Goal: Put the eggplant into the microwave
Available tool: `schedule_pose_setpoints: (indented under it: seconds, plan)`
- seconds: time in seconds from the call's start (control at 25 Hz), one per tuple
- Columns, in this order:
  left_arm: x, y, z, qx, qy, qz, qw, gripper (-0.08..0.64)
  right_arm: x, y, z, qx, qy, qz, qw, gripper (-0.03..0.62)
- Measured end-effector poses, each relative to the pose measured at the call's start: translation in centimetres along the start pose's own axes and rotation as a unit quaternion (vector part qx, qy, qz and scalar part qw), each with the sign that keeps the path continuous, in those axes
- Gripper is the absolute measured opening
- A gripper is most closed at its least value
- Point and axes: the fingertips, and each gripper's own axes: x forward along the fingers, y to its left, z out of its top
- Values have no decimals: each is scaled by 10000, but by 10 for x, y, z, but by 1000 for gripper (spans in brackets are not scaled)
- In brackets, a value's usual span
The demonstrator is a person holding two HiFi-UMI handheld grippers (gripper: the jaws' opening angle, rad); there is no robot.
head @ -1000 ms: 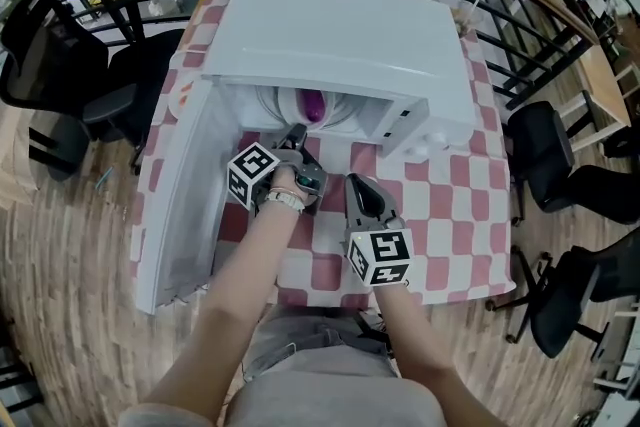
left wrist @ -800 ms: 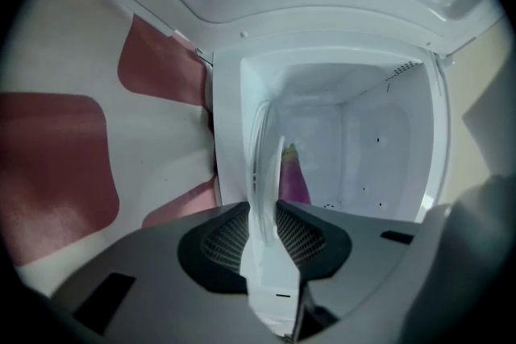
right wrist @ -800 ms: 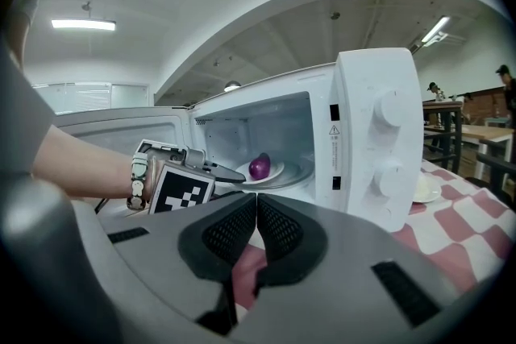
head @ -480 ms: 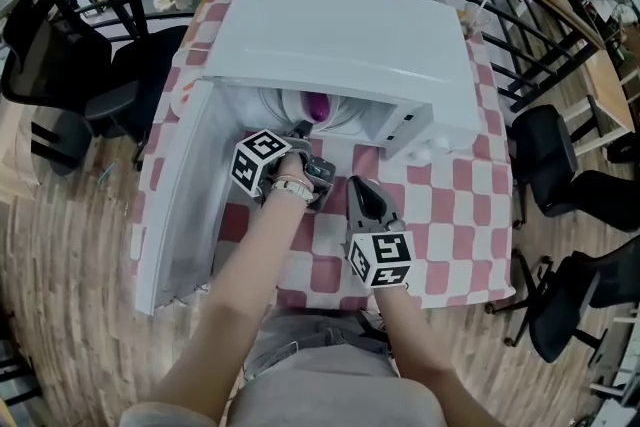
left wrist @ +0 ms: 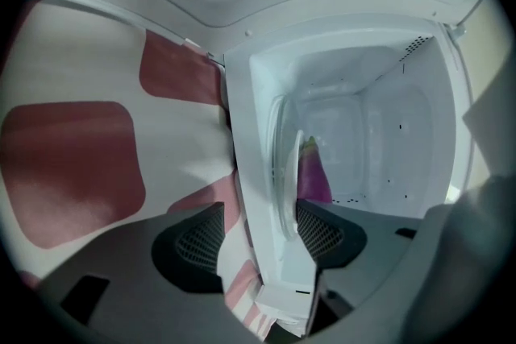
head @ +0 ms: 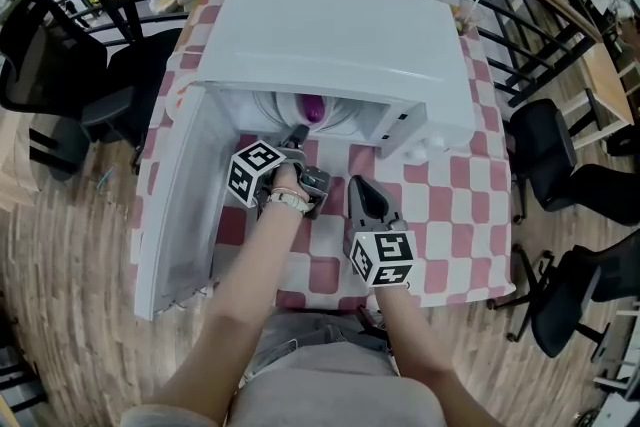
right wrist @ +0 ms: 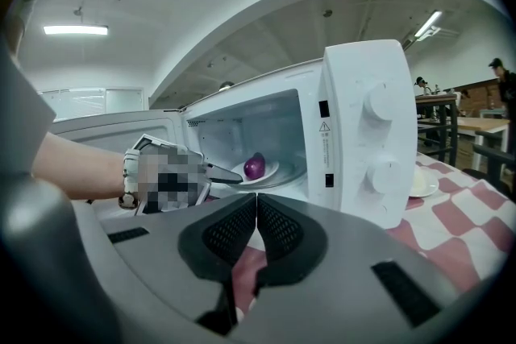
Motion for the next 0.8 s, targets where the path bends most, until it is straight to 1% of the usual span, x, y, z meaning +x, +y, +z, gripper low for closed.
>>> schedule_pose_setpoints:
  seconds: [0.16,0.64,0.72,0.8]
  plan:
    - [6,1,1,-39,41,-25,10000,290,2,-1,-1,20,4,-10,10000,25]
    - [25,-7,6,-102,100,37,9999,301,3,-5,4,74,4,-58,10000,25]
    - [25,-8,6,-79,90,30,9999,301,2,-7,5,84,-4,-74,9999,25]
    - [23,-10,6,43,77,-9,10000,306,0,-9,6,98,-2,-91,9999,25]
